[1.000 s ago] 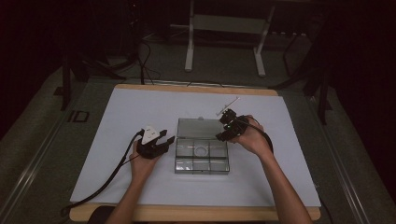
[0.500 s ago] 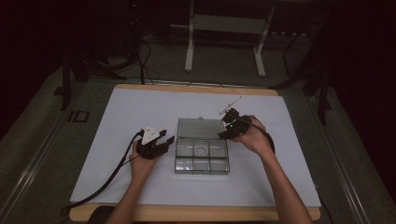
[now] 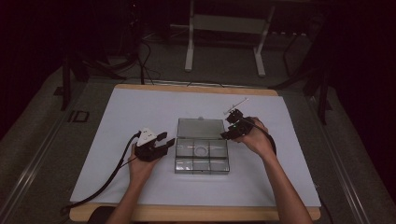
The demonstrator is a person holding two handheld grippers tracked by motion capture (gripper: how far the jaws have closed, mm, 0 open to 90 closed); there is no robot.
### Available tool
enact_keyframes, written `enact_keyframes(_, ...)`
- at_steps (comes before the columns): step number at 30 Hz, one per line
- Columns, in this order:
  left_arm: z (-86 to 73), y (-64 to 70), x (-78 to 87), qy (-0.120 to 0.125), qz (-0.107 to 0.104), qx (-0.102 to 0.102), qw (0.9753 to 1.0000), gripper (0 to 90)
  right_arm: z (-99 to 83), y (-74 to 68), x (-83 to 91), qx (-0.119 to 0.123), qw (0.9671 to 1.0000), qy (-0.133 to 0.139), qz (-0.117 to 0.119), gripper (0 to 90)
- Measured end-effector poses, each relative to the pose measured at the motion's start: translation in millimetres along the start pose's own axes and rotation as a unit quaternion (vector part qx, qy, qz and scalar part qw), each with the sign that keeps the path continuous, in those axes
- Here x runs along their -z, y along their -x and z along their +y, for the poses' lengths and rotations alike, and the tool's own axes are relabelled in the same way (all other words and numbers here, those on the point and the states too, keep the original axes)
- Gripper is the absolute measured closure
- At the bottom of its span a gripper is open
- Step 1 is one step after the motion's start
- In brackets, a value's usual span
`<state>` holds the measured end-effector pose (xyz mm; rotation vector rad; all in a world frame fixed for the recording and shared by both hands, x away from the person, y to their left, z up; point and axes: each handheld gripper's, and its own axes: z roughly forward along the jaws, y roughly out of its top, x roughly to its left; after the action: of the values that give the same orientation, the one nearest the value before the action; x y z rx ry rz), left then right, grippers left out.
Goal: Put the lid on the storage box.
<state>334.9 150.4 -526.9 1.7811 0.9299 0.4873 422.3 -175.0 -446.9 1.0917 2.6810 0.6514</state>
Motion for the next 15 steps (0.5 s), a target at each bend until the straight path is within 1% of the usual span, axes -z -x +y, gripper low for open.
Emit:
enact_keyframes(5, -1.0, 6.9, 4.3, -0.001, -0.008, -0.003, 1.0, 53.7, -2.7, 3.3, -1.2, -0.006, 1.0, 0.003, 0.001, 52.1)
enact_keyframes(6, -1.2, 8.2, 5.2, -0.002, -0.01, -0.001, 0.9999, 53.5, -3.0, 3.8, -1.5, -0.008, 1.0, 0.005, 0.0, 52.1)
enact_keyframes(7, -1.8, 9.3, 5.6, 0.0, -0.015, 0.003, 0.9999, 53.0, -3.2, 4.3, -2.0, -0.01, 0.9999, 0.005, 0.001, 52.1)
enact_keyframes(8, -2.7, 10.8, 5.7, -0.001, -0.025, 0.007, 0.9997, 53.0, -3.5, 4.9, -2.7, -0.011, 0.9999, 0.006, 0.002, 52.1)
enact_keyframes(12, -2.4, 16.7, 6.6, -0.003, -0.032, -0.003, 0.9995, 52.7, -4.9, 6.8, -6.1, -0.018, 0.9998, 0.006, 0.005, 52.0)
enact_keyframes(15, -2.3, 17.9, 7.2, -0.003, -0.033, -0.003, 0.9994, 52.6, -6.0, 7.7, -7.6, -0.02, 0.9998, 0.007, 0.006, 52.0)
